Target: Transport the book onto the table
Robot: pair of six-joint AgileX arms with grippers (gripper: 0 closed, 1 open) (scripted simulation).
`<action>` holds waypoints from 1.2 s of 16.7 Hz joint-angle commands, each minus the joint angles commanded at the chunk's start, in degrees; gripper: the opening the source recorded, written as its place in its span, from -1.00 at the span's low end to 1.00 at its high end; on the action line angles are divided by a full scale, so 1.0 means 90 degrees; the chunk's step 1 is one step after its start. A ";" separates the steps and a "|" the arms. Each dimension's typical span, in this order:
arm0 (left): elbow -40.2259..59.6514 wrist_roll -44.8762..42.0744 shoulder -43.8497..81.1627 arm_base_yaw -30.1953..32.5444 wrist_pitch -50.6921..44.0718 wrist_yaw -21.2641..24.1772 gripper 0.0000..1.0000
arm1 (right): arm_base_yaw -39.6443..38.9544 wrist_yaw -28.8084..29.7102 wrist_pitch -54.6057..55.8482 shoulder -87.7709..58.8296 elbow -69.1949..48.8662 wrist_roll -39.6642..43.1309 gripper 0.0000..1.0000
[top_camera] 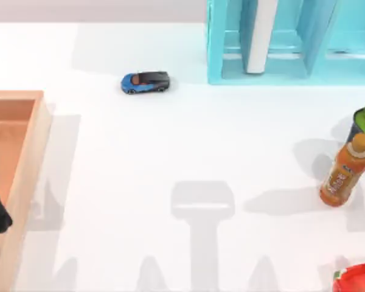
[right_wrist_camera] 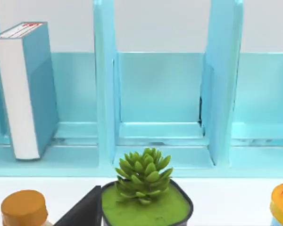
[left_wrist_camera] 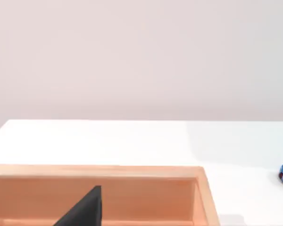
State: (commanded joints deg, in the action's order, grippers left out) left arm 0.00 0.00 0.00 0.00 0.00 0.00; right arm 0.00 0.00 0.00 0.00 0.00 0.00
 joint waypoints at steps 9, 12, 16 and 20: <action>0.0000 0.0000 0.0000 0.0000 0.0000 0.0000 1.00 | -0.0574 0.0595 0.1509 -0.1874 -0.1203 0.0013 1.00; 0.0000 0.0000 0.0000 0.0000 0.0000 0.0000 1.00 | -0.1002 0.1094 0.2598 -0.3688 -0.2047 0.0006 1.00; 0.0000 0.0000 0.0000 0.0000 0.0000 0.0000 1.00 | -0.1657 0.1849 0.4156 -0.6863 -0.3258 -0.0038 1.00; 0.0000 0.0000 0.0000 0.0000 0.0000 0.0000 1.00 | -0.2338 0.2583 0.5680 -1.0193 -0.4464 -0.0094 1.00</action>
State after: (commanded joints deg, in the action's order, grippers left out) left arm 0.00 0.00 0.00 0.00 0.00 0.00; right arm -21.04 23.25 51.12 -91.73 -40.17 -0.85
